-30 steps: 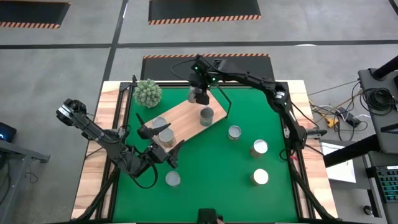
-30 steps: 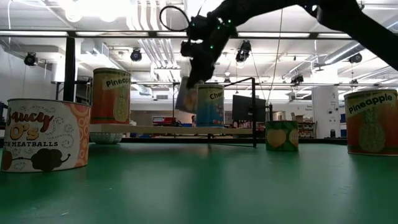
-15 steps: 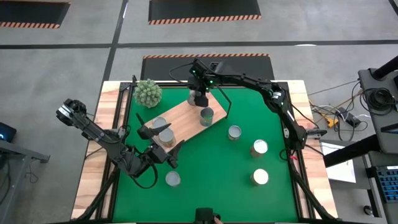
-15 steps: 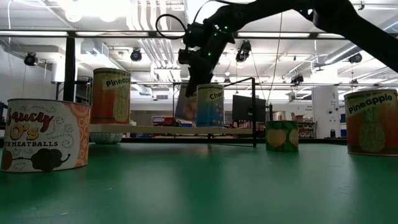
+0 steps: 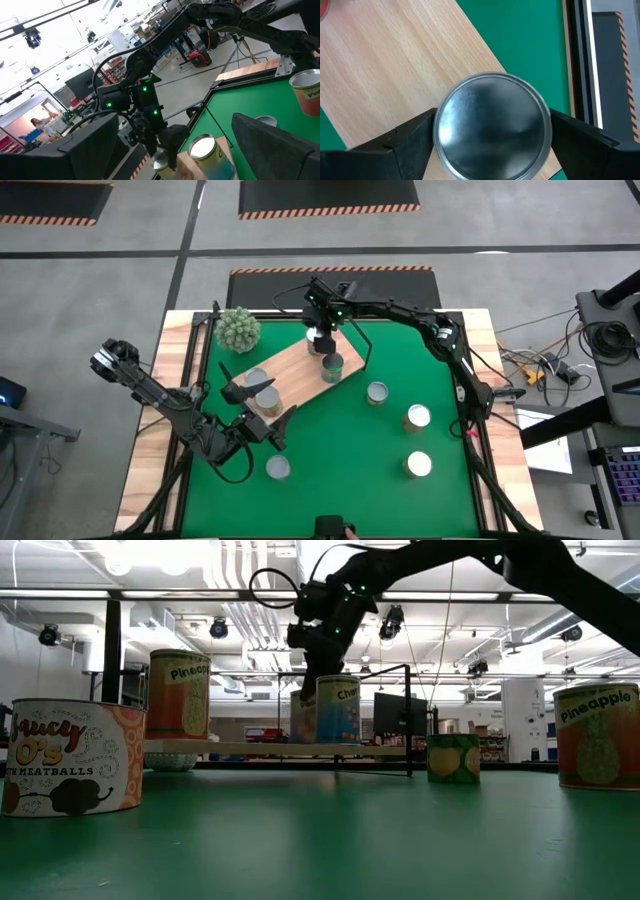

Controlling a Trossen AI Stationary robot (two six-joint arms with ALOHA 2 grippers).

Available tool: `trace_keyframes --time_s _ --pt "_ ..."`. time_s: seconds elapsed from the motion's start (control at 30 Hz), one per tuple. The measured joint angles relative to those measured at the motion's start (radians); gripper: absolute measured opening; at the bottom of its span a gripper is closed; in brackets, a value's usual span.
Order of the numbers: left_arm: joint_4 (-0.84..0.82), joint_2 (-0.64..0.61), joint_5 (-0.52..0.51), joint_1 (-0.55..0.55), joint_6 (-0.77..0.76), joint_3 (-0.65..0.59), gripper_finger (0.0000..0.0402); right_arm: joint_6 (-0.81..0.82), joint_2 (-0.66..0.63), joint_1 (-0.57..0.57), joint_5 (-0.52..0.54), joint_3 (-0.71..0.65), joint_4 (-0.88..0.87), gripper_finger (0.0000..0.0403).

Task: Pick and place cans onto a shelf
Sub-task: Put the top canned peaches on the shelf

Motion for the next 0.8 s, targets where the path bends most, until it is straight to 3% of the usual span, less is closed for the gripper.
trace_keyframes --time_s 0.57,0.8 --pt "0.0 0.0 0.001 0.0 0.0 0.0 0.0369 -0.007 -0.078 0.006 -0.003 0.042 -0.006 0.0329" --pt "0.0 0.0 0.001 0.0 0.0 0.0 0.0369 0.027 -0.068 0.013 -0.076 0.023 0.007 0.0328"
